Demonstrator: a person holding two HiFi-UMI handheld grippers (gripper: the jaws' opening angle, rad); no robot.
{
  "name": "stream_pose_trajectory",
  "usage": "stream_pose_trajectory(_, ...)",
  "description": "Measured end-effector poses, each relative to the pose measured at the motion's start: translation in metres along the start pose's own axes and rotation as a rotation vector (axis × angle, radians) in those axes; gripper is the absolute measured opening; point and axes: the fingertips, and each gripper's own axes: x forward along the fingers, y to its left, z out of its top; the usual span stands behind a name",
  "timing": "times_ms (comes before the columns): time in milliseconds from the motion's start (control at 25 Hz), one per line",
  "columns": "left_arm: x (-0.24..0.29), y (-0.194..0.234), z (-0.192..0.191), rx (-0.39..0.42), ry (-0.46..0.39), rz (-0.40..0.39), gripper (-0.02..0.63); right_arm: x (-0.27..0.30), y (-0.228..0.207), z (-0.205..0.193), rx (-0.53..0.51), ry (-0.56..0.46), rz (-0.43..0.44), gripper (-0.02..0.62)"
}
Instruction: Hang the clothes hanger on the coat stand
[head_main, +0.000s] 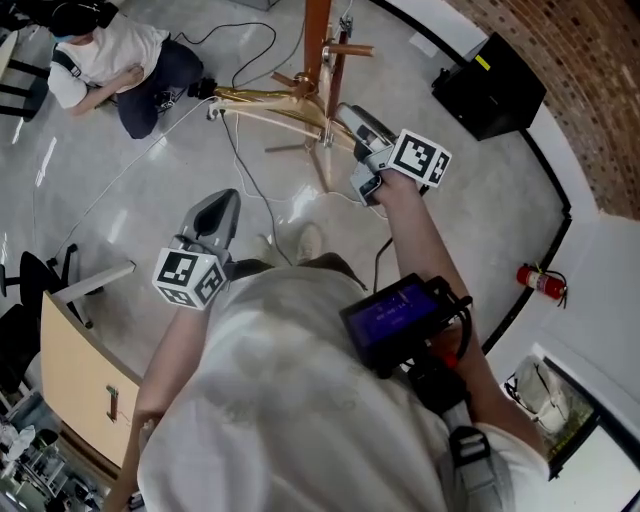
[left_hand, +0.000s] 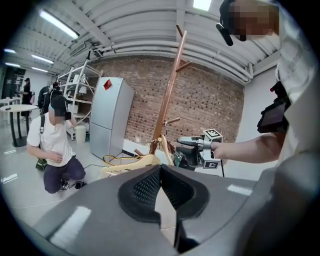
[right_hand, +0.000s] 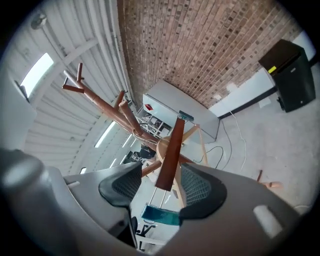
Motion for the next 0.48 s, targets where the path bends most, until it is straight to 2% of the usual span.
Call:
stream_pose_trajectory(80, -0.007, -0.001, -0.005, -0.011, -0.002, 0.018, 0.002, -0.010, 0.000, 0.001, -0.057, -0.036, -0.036, 0.247)
stream_pose_trajectory(160, -0.014, 0.004, -0.008, -0.020, -0.007, 0.038, 0.002, -0.018, 0.004, 0.002, -0.125, -0.084, -0.069, 0.196)
stream_pose_trajectory(240, -0.023, 0.011, -0.010, -0.031, -0.015, 0.056, 0.002, -0.023, 0.015, 0.001, -0.225, -0.123, -0.092, 0.085)
stream_pose_trajectory(320, -0.034, 0.014, -0.014, -0.040, -0.022, 0.068, 0.002, -0.027, 0.033, -0.007, -0.353, -0.122, -0.092, 0.016)
stream_pose_trajectory(480, -0.055, 0.019, -0.023, -0.039, -0.035, 0.070, 0.002, -0.030, 0.084, -0.042, -0.596, -0.054, -0.031, 0.012)
